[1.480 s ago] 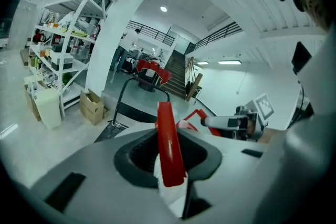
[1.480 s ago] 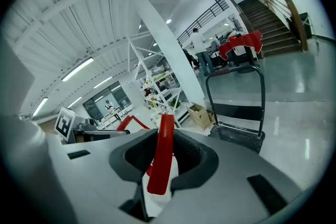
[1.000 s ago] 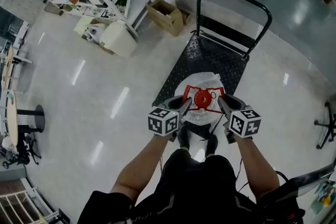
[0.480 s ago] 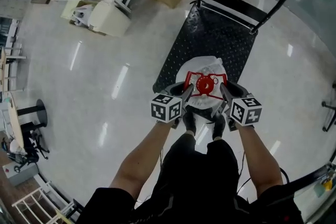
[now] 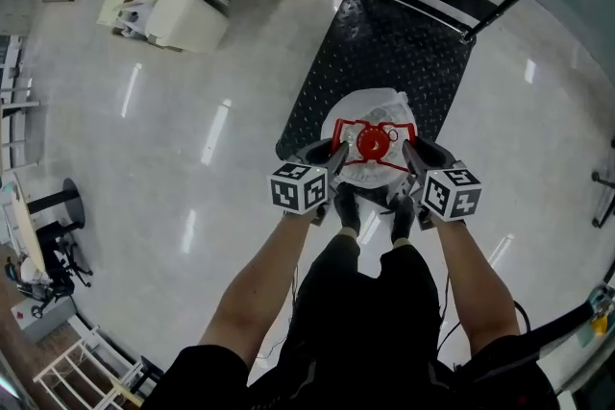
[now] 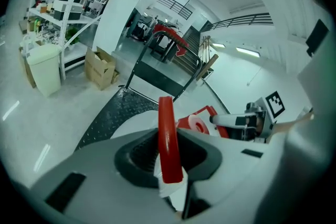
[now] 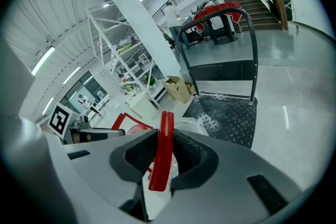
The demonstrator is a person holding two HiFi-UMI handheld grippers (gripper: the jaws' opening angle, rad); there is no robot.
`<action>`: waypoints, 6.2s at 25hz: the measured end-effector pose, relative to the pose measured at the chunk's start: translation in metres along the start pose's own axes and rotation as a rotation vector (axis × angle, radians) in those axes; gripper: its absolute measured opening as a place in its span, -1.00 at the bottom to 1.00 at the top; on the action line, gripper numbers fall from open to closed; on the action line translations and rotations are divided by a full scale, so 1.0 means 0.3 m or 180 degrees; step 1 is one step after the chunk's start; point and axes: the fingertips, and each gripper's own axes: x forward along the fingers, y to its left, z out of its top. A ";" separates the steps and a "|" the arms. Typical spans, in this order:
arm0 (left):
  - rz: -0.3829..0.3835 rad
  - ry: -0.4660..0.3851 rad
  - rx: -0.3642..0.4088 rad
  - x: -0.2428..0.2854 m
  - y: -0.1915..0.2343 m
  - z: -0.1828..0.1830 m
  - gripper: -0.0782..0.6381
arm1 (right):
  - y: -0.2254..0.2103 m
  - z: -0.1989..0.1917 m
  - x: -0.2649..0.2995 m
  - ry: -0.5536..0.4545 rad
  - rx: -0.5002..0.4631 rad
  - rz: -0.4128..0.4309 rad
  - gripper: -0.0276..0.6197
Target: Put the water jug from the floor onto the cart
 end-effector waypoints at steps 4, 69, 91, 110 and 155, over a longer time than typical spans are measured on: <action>0.0102 0.0081 0.0000 -0.014 0.061 -0.025 -0.57 | -0.018 -0.036 0.019 0.0149 0.0158 -0.0048 -0.65; -0.0163 -0.1751 0.1605 -0.845 -1.218 0.280 -0.78 | 0.380 0.439 -1.262 -0.1706 -0.1271 0.0652 -0.91; -0.1065 -0.1619 0.1591 -1.351 -1.412 -0.620 -0.78 | 0.864 -0.546 -1.782 -0.1679 -0.1523 -0.0159 -0.91; -0.0916 -0.1485 0.2015 -1.610 -2.106 -1.424 -0.78 | 0.644 -1.369 -2.725 -0.2084 -0.1229 -0.0578 -0.91; -0.1372 -0.1431 0.2340 -2.864 -2.258 -3.023 -0.78 | 1.737 -3.047 -3.483 -0.2249 -0.1117 -0.0794 -0.91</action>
